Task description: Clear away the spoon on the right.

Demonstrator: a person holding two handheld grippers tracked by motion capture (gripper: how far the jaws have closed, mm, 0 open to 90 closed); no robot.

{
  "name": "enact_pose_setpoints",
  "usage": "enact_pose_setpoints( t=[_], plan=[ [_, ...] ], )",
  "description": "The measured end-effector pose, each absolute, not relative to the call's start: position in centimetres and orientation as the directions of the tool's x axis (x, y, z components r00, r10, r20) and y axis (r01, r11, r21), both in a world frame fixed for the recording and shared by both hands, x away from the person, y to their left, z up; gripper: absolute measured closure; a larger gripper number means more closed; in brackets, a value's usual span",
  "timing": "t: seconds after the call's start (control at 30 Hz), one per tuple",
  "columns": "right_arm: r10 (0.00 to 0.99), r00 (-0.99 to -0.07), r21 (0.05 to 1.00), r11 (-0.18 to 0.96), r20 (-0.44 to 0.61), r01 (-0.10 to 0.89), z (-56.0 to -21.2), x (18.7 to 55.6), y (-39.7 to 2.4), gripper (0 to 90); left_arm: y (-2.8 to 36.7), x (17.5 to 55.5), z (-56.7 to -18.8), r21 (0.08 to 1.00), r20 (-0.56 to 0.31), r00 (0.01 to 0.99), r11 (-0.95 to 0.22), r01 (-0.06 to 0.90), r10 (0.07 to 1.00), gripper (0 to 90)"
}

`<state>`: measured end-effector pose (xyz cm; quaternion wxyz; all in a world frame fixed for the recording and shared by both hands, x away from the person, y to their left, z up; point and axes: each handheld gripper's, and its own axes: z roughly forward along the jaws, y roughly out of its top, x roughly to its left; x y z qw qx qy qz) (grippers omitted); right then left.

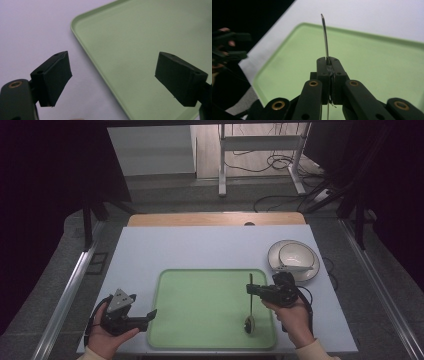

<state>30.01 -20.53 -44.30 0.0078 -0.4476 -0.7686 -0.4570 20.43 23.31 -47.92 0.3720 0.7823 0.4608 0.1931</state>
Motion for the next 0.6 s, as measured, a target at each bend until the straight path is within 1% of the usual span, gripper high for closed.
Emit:
enact_pose_setpoints(
  t=[0.23,0.47,0.6],
  plan=[
    [0.718,-0.556,0.658,0.183,0.418,0.731,-45.6,30.6,-20.5,87.0,23.2,20.4,-47.9,0.760,-0.039,0.504,-0.302,0.575,0.863,13.2],
    [0.769,-0.502,0.605,0.194,0.395,0.772,-47.3,31.6,-20.0,83.2,23.1,20.4,-47.9,0.759,-0.037,0.509,-0.307,0.574,0.860,13.2],
    [0.798,-0.492,0.571,0.236,0.348,0.786,-48.4,32.0,-19.4,80.8,23.2,20.4,-48.0,0.758,-0.039,0.509,-0.306,0.576,0.860,13.2]
  ],
)
